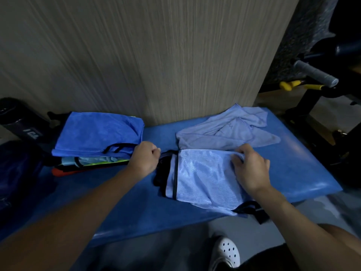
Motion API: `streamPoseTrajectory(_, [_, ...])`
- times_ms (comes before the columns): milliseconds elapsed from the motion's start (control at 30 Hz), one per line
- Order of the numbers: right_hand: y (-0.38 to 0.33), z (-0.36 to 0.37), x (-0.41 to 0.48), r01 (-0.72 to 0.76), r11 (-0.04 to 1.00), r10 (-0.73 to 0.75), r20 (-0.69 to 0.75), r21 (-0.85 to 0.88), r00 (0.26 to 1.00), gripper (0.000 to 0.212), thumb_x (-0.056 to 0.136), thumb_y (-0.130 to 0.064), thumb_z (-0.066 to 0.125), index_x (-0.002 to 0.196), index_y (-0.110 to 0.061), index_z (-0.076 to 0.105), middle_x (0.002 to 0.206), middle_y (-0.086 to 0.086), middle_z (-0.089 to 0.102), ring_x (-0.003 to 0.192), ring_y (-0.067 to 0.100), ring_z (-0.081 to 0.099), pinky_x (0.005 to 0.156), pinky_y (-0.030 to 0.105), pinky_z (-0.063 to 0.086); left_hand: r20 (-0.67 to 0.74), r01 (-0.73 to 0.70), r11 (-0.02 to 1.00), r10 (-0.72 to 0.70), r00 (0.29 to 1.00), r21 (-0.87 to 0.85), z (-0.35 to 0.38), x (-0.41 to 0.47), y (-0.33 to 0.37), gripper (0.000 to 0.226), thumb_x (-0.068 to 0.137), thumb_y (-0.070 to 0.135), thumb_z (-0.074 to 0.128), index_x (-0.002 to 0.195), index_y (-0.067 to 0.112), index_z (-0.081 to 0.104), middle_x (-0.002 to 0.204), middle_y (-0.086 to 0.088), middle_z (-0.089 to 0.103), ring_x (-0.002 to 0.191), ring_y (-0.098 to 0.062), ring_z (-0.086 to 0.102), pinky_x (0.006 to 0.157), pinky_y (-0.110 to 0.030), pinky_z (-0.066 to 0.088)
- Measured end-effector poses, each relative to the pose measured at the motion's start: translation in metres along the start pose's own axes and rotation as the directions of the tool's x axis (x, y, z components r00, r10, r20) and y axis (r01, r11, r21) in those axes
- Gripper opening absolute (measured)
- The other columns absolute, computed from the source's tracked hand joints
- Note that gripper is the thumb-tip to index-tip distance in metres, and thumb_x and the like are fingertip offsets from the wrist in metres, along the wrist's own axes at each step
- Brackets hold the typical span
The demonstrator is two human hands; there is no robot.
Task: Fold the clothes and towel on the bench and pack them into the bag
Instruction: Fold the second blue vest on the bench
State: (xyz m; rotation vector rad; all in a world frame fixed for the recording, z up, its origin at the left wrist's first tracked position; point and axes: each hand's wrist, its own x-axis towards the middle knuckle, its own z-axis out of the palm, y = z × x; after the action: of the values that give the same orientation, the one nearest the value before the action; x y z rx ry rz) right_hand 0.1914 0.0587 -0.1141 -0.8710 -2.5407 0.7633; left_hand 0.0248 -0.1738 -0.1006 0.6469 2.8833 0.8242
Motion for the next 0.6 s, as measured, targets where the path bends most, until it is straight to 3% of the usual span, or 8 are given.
streamPoseTrajectory(100, [0.004, 0.003, -0.004, 0.077, 0.985, -0.066, 0.074, -0.155, 0.995, 0.028, 0.089, -0.033, 0.064, 0.114, -0.020, 0.058, 0.111, 0.001, 0.062, 0.114, 0.025, 0.052, 0.095, 0.038, 0.022, -0.044, -0.172, 0.983, 0.175, 0.984, 0.064, 0.001, -0.012, 0.020, 0.020, 0.099, 0.009, 0.044, 0.092, -0.002, 0.060, 0.093, -0.015, 0.062, 0.086, -0.029, 0.058, 0.082, -0.046, 0.047])
streamPoseTrajectory(167, [0.003, 0.005, -0.011, 0.196, 0.939, -0.189, 0.052, -0.283, 0.981, 0.041, 0.088, -0.040, 0.064, 0.122, -0.019, 0.057, 0.128, 0.004, 0.057, 0.128, 0.027, 0.044, 0.104, 0.046, 0.021, -0.058, -0.366, 0.915, 0.380, 0.923, 0.172, 0.005, -0.021, 0.042, 0.031, 0.098, 0.022, 0.038, 0.110, 0.006, 0.062, 0.112, -0.009, 0.063, 0.105, -0.026, 0.057, 0.094, -0.042, 0.044])
streamPoseTrajectory(267, [-0.004, 0.004, -0.025, 0.293, 0.877, -0.291, 0.066, -0.382, 0.955, 0.052, 0.091, -0.048, 0.042, 0.130, -0.015, 0.055, 0.142, 0.010, 0.050, 0.138, 0.030, 0.039, 0.111, 0.055, 0.020, 0.085, -0.560, 0.793, 0.558, 0.826, 0.241, 0.021, -0.031, 0.068, 0.054, 0.096, 0.035, 0.026, 0.129, 0.007, 0.058, 0.131, -0.008, 0.061, 0.126, -0.024, 0.051, 0.107, -0.035, 0.032])
streamPoseTrajectory(433, [0.007, 0.027, -0.056, 0.366, 0.832, -0.285, 0.245, -0.417, 0.927, 0.066, 0.101, -0.052, 0.020, 0.138, -0.010, 0.054, 0.146, 0.015, 0.049, 0.136, 0.029, 0.046, 0.109, 0.056, 0.029, 0.257, -0.600, 0.677, 0.545, 0.798, 0.425, 0.059, -0.045, 0.039, 0.063, 0.096, 0.051, 0.029, 0.147, 0.018, 0.047, 0.154, -0.010, 0.042, 0.143, -0.029, 0.037, 0.120, -0.040, 0.019])
streamPoseTrajectory(600, [0.020, 0.026, -0.056, 0.387, 0.802, -0.238, 0.351, -0.455, 0.906, 0.074, 0.101, -0.059, 0.008, 0.142, -0.015, 0.051, 0.149, 0.011, 0.046, 0.138, 0.028, 0.043, 0.107, 0.062, 0.035, 0.285, -0.589, 0.720, 0.516, 0.808, 0.367, 0.059, -0.049, 0.022, 0.074, 0.090, 0.063, 0.033, 0.153, 0.026, 0.034, 0.161, -0.015, 0.026, 0.149, -0.031, 0.024, 0.121, -0.046, 0.023])
